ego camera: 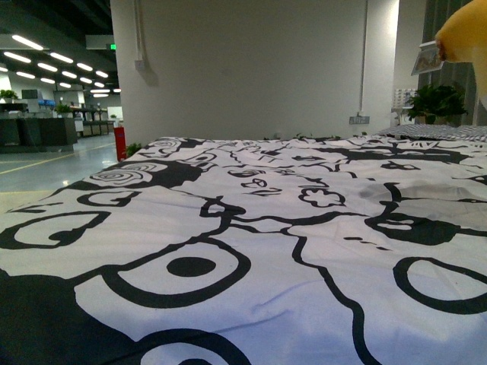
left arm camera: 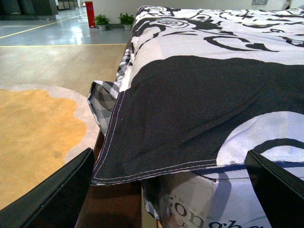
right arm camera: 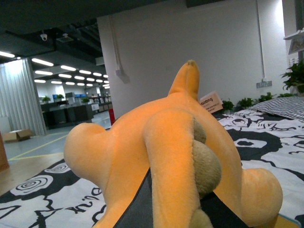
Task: Put away toys
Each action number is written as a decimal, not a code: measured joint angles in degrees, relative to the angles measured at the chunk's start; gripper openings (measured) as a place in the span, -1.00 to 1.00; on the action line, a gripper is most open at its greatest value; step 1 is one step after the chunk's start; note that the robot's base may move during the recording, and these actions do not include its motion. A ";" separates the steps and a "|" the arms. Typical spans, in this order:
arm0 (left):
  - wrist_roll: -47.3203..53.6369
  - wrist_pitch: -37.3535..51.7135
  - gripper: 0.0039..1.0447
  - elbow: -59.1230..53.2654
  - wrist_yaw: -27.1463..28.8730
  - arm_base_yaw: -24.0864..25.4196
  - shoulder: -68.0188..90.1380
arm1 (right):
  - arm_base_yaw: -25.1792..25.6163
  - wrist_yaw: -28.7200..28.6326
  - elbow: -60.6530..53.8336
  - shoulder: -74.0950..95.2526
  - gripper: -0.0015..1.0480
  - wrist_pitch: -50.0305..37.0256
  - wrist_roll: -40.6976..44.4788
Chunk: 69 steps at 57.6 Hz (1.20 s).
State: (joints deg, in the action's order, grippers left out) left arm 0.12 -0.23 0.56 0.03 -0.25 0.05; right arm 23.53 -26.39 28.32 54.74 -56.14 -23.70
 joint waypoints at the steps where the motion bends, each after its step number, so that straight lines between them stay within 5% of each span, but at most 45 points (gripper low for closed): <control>1: 0.00 0.00 0.89 0.00 0.00 0.00 0.00 | 0.90 -0.77 -0.63 -0.98 -0.86 0.02 -1.05; 23: 0.00 0.00 0.89 0.00 0.00 0.00 0.00 | 8.90 -8.68 -8.79 -16.33 -0.86 5.01 -10.95; 46: 0.00 0.00 0.89 0.00 0.00 0.00 0.00 | 5.01 -8.15 -16.37 -33.57 -0.86 19.23 -10.27; 69: 0.00 0.00 0.89 0.00 0.00 0.00 0.00 | 1.49 -5.46 -18.34 -37.51 -0.86 24.24 -6.29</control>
State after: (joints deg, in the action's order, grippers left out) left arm 0.12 -0.23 0.56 0.03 -0.25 0.05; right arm 25.02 -31.86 9.98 17.23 -31.90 -30.00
